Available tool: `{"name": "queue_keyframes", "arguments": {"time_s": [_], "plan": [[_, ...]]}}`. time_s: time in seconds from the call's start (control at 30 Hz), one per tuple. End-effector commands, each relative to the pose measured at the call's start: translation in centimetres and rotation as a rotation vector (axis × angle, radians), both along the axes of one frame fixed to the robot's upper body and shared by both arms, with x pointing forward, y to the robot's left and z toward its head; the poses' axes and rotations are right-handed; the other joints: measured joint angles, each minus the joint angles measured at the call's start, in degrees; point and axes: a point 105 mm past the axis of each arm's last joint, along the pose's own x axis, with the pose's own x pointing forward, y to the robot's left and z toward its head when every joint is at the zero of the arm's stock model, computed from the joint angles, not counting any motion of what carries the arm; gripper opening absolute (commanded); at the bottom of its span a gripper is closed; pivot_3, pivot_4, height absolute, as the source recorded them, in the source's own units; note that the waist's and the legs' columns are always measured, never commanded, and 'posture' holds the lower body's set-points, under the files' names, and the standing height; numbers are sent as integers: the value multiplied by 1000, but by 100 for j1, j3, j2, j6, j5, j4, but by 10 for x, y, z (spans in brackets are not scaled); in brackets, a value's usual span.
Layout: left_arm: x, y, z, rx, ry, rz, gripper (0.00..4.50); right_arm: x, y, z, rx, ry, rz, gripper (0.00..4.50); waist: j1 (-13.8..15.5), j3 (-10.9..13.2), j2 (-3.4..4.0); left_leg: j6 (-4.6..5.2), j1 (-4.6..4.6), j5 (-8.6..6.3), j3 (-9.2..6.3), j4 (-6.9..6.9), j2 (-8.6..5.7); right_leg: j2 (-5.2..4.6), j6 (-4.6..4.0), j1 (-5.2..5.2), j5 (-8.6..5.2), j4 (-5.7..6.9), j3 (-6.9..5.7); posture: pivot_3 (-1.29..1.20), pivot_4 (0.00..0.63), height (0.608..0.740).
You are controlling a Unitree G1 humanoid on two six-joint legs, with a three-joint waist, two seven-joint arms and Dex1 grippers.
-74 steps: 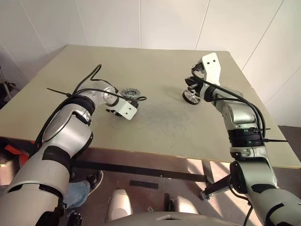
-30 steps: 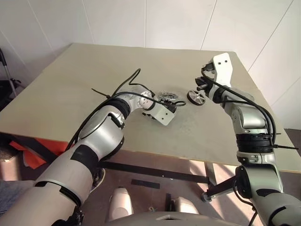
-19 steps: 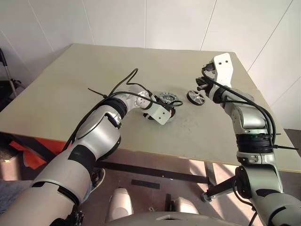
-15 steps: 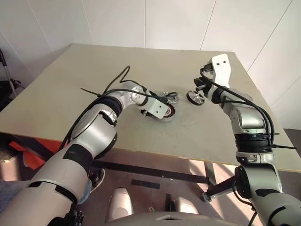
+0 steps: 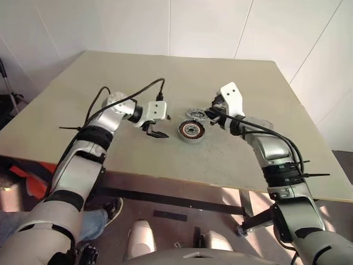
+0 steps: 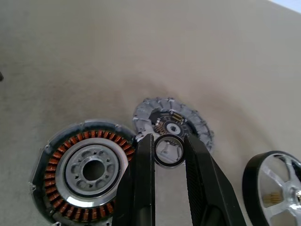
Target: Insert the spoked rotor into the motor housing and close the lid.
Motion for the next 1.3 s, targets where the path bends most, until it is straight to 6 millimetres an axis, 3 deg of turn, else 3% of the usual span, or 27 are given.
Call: {"name": "queue_keyframes", "arguments": {"time_s": [0.03, 0.2, 0.3, 0.5, 0.87, 1.3], "plan": [[-5, 16, 11, -81, 18, 80, 3616, -5, 14, 8, 6, -36, 49, 575, -37, 1, 2, 0, 0, 0, -1, 0, 0, 0, 0, 0, -1, 0, -1, 0, 0, 740], [-16, 37, 14, -255, 112, 249, 3616, -6, 22, -2, 1, -23, 52, 575, -81, 2, 3, -4, 0, 2, 1, -1, 1, 1, 0, -2, -1, -1, 0, 0, 0, 740], [-21, 47, 5, -346, 135, 376, 3616, -1, 23, -7, -11, -19, 32, 575, -129, 2, 4, -7, 2, 4, 1, -4, 2, 3, 0, -2, -1, -1, 0, 0, 0, 740], [-30, 47, 10, -622, 222, 561, 3616, -3, 37, -17, -1, 14, 66, 575, -210, 2, 3, -6, -1, 3, 1, -6, 2, 3, 1, -1, -2, -4, -1, 0, 0, 740], [-42, 59, -15, -622, 284, 668, 3616, -5, 64, -25, 7, 41, 124, 575, -351, 2, 3, -4, 3, 2, -3, -18, 15, 28, 0, -3, -3, -15, 3, 0, 0, 740], [-45, 58, -20, -599, 287, 675, 3616, 4, 71, -30, 10, 50, 120, 575, -361, 2, 3, -9, 5, 5, -4, -18, 16, 31, 0, -3, -3, -15, 6, 0, 0, 740]]}}
